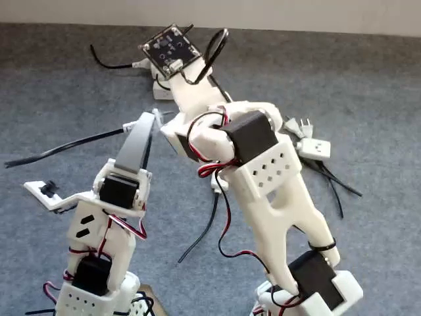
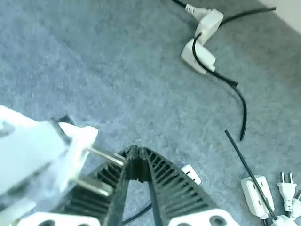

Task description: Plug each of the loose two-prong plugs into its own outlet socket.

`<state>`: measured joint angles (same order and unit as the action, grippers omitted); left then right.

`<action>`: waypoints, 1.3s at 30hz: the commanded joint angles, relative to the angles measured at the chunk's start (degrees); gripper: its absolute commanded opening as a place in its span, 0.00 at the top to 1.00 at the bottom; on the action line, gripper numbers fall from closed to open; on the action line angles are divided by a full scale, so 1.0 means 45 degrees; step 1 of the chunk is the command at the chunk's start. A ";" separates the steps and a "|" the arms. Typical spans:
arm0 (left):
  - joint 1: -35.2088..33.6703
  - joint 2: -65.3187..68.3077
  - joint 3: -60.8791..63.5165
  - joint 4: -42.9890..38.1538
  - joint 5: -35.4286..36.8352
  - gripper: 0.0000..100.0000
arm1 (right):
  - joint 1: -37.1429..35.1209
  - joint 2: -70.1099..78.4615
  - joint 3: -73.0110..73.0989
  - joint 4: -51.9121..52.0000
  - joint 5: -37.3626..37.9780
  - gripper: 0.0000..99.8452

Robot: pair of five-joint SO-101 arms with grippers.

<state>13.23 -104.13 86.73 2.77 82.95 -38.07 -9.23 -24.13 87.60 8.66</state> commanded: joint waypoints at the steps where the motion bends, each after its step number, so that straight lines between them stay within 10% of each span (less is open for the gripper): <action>1: 0.0635 -0.0049 -0.0010 -0.0234 -0.0098 0.99 | -0.0107 -0.0107 -0.0850 0.0010 0.0078 0.99; 16: 0.3937 -0.0049 0.0557 -0.0215 -0.2657 0.99 | 0.0791 -0.0147 -0.0908 -0.0322 0.0137 0.99; 31: 0.0322 0.0596 0.0010 0.0313 -0.1602 0.99 | 0.4073 -0.0205 -0.2686 0.0225 0.0137 0.99; 39: -0.0576 0.8313 -0.5148 0.2833 -0.1602 0.99 | 0.5714 -0.0205 -0.3800 0.1280 0.0098 0.99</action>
<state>12.88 -85.41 77.67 10.07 75.56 -14.77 -9.32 -38.73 92.09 8.75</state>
